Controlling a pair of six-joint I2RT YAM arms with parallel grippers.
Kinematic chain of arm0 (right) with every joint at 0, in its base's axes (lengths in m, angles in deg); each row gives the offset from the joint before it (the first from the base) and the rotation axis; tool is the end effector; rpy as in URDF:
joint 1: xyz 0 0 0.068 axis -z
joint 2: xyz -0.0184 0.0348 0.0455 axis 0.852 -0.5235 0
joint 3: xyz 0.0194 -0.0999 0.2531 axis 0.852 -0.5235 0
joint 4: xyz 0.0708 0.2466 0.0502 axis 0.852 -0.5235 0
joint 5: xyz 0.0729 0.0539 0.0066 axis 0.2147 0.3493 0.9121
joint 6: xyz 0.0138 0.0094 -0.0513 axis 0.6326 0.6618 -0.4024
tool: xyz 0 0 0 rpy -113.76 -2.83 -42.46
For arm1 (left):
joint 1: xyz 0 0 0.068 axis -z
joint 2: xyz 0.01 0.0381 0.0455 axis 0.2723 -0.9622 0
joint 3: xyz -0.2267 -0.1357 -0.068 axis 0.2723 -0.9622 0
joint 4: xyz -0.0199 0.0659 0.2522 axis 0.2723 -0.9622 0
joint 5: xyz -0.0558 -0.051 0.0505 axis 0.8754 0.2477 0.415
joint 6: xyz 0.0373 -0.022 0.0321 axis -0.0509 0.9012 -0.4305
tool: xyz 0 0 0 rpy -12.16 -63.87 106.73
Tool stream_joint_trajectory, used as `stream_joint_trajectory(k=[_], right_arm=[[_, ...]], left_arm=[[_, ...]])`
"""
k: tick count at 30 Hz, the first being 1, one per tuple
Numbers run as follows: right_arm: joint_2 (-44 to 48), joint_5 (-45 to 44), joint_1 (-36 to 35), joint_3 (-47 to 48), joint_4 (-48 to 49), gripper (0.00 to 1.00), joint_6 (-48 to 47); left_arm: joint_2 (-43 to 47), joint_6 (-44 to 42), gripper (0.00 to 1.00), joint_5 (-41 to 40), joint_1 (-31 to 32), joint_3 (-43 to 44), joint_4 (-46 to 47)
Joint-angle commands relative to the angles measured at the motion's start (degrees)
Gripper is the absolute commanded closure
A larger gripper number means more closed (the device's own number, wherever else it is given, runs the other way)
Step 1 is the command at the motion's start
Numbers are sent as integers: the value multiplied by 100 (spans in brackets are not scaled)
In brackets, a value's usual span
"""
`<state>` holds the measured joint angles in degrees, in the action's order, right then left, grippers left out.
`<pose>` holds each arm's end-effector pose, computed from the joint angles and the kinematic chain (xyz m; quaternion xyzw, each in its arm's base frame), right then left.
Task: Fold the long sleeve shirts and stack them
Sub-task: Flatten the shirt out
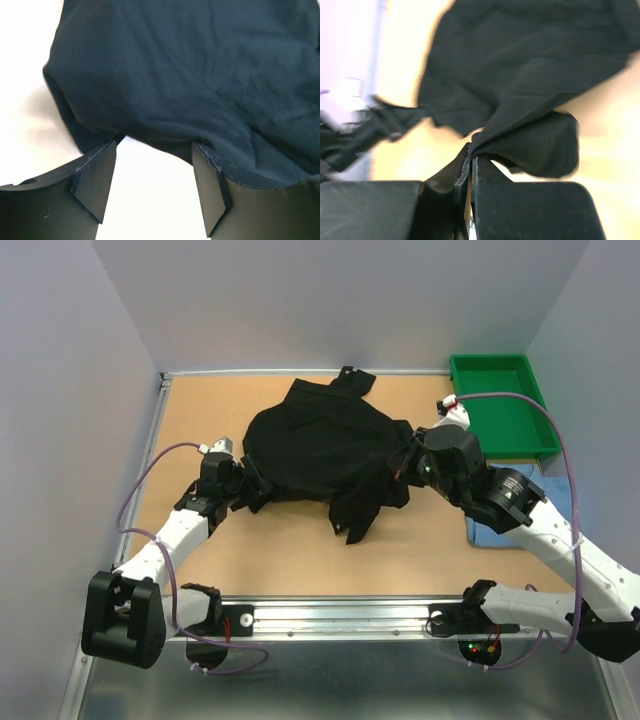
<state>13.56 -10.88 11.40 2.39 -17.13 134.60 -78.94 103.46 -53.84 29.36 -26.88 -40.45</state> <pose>0.1518 0.1433 0.4122 0.0977 0.8302 0.2717 0.4769 0.2323 -0.0610 0.2257 -0.1286 0.8626 -0.2544 0.4179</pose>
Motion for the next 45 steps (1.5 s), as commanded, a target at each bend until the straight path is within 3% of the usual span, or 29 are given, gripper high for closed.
stream_joint_trajectory(k=[1,5,10,14,19,24,29,33,34,35,40,43,45], right_arm=[[-332,-981,-44,241,-1120,99,-680],[-475,-1756,0,84,-1790,99,-1015],[-737,-1785,570,-127,-1808,95,-1691],[-1098,-1248,818,-206,-1773,61,-1956],[-958,-485,818,-162,-1308,42,-2421],[-712,-106,809,-416,-887,41,-2545],[-484,1019,818,-899,-315,40,-2265],[-369,1441,800,-1295,142,40,-2106],[-360,1503,809,-1392,178,40,-2123],[-352,1529,809,-1436,222,40,-2132],[-360,1451,809,-1603,301,40,-2194],[-351,1267,809,-1647,319,40,-2194],[-386,1179,809,-1639,336,40,-2246]], left_arm=[[-24,276,28,-1,50,-296,111],[-322,435,28,-115,68,-367,217],[-744,637,28,-247,94,-148,472],[-999,865,28,-370,120,-25,630],[-1280,971,28,-353,305,300,762],[-1632,1147,30,-335,516,406,1034],[-2316,1226,38,-423,621,652,1237],[-2634,1094,61,-379,692,977,1150],[-2582,1033,95,-527,718,1178,914],[-2547,867,100,-668,735,1319,712],[-2379,-231,100,-1801,849,3154,-1437],[-2870,-987,100,-3119,1104,4569,-2934],[-3274,-1207,89,-3392,1218,5376,-3638]])
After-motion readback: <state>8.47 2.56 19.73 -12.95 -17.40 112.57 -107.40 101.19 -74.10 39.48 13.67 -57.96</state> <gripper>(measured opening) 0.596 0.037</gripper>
